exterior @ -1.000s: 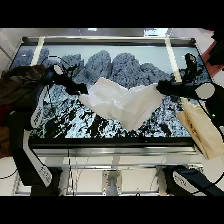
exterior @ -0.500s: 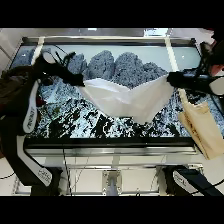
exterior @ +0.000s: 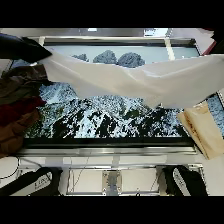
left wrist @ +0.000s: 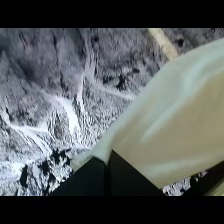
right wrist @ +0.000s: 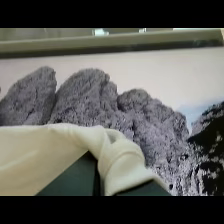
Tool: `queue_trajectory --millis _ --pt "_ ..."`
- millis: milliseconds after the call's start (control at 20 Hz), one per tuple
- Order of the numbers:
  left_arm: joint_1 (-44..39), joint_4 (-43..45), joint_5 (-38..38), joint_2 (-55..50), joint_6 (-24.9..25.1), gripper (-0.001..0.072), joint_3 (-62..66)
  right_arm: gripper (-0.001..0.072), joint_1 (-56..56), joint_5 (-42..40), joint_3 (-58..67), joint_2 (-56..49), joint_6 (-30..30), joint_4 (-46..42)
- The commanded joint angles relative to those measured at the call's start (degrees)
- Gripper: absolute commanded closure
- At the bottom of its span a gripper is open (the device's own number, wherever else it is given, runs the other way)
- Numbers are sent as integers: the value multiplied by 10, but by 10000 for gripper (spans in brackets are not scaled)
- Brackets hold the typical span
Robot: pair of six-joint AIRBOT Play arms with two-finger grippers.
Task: Fold the shirts.
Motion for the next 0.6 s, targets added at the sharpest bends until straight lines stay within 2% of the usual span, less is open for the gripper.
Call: queue_trajectory --millis 0,150,300,400,500,550 --pt "-7 4 78 79 -6 702 1 681 -9 -40 24 22 -13 43" --pt "-32 101 116 36 -47 703 -20 681 -9 2 13 -61 -23 134" --pt "-36 178 106 -78 -107 703 -47 680 -7 42 -34 -198 -28 208" --pt "-36 192 115 -180 -122 702 -61 680 1 7 -69 -296 -38 213" --pt "-36 192 160 -293 -160 701 -60 677 16 -74 -90 -390 -38 214" --pt "-35 175 192 -345 -184 665 -60 626 27 -122 -95 -434 -38 224"
